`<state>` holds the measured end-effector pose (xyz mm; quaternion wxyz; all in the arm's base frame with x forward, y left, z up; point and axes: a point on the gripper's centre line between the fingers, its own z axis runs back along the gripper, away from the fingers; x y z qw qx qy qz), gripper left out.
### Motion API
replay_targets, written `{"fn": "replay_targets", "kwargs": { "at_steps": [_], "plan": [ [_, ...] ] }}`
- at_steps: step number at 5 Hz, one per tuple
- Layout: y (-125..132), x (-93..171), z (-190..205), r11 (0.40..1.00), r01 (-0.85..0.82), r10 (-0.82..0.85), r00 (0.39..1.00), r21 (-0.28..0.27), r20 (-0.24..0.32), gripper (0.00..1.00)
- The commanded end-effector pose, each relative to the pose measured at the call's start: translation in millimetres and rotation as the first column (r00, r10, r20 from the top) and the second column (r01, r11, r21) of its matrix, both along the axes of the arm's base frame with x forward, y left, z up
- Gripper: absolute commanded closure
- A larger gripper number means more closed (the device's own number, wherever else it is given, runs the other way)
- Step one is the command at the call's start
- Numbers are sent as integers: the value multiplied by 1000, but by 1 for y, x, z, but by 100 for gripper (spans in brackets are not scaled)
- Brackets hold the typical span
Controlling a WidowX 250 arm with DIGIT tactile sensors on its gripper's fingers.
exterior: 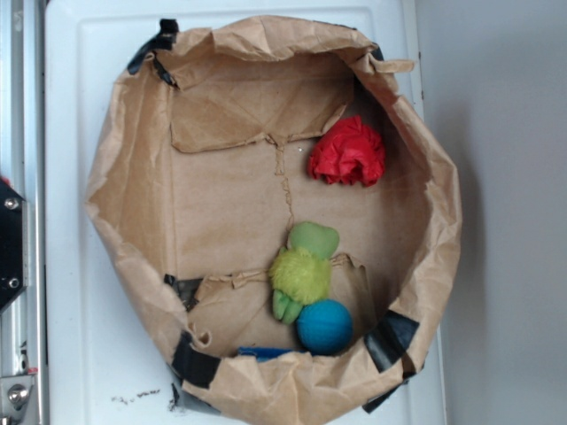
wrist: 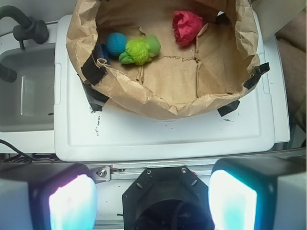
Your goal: Grab the red paper.
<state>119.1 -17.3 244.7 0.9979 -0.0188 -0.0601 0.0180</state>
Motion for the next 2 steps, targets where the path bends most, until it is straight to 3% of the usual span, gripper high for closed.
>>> {"fn": "replay_targets", "kwargs": {
  "at_steps": [1,2],
  "plan": [
    [0,0,0,1000,0,0,1000,0,0,0],
    [-6,11,-12,996,-78,78,997,-48,-1,0]
  ]
}}
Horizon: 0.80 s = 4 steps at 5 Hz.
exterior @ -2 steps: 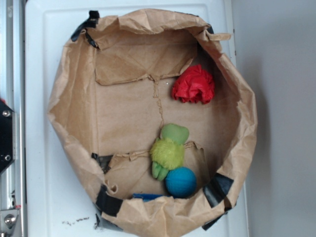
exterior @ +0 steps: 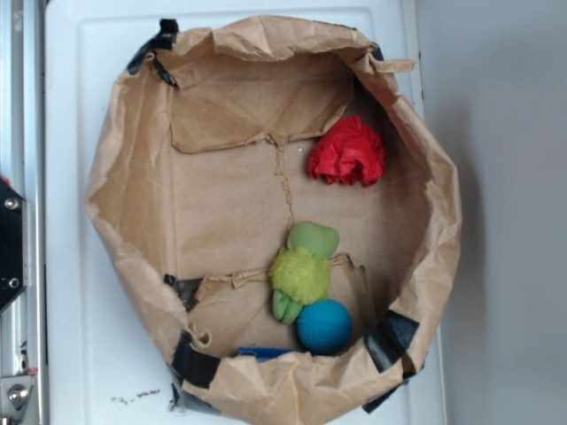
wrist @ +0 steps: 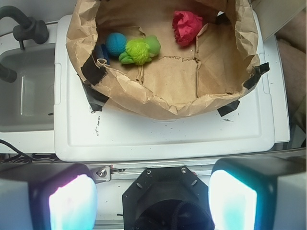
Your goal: Grab the red paper.
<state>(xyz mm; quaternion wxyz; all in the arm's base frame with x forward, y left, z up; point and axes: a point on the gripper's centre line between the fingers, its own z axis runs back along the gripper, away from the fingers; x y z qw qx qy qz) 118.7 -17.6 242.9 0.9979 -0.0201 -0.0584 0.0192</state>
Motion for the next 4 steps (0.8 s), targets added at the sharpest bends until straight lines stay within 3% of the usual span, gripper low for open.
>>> {"fn": "replay_targets", "kwargs": {
  "at_steps": [1,2,4],
  "plan": [
    [-3,12,-17,994,-7,13,999,-113,50,0],
    [11,45,-30,992,-114,117,991,-56,58,0],
    [11,45,-30,992,-114,117,991,-56,58,0]
  ]
}}
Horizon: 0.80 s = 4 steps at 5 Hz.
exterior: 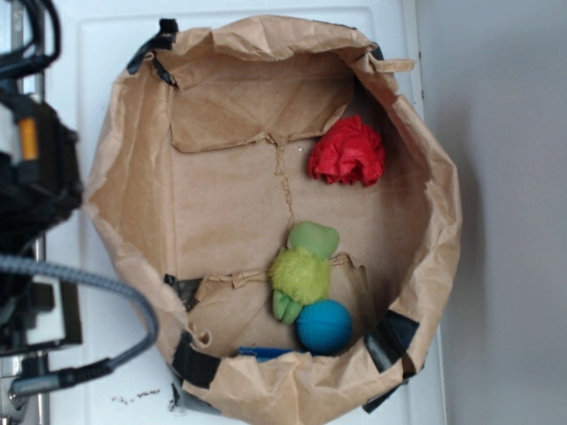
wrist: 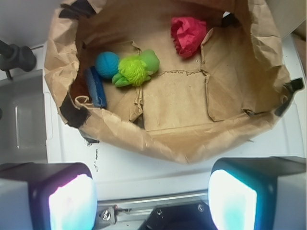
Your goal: Grab the red paper.
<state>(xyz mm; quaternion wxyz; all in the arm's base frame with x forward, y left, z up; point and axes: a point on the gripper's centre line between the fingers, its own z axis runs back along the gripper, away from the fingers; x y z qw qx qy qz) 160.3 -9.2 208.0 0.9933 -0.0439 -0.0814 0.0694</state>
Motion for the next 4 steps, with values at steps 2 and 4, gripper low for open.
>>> {"fn": "replay_targets", "kwargs": {
  "at_steps": [2,4],
  "plan": [
    [2,4,5,1000,-18,18,1000,0,15,0],
    [15,62,-50,1000,-8,10,993,-18,118,0]
  ]
}}
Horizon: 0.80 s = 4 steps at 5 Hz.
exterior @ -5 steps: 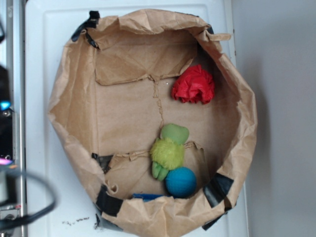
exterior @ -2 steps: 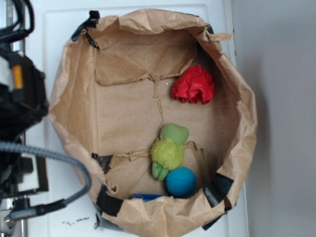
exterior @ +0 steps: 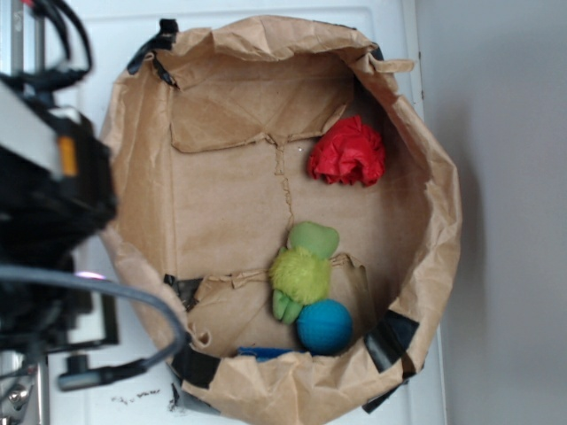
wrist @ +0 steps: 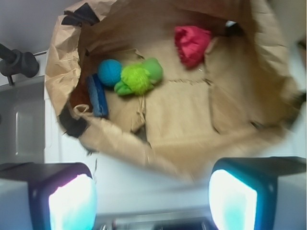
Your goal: Grab the red paper.
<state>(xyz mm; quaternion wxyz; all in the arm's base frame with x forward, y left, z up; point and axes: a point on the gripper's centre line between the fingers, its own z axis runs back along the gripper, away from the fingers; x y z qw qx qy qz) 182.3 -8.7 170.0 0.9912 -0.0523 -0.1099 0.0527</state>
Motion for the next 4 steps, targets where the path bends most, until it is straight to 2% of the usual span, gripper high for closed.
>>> {"fn": "replay_targets", "kwargs": {
  "at_steps": [1,2,4],
  "plan": [
    [19,66,-32,997,-71,69,993,19,100,0],
    [17,97,-61,985,-154,141,977,72,160,0],
    [17,97,-61,985,-154,141,977,72,160,0]
  ]
}}
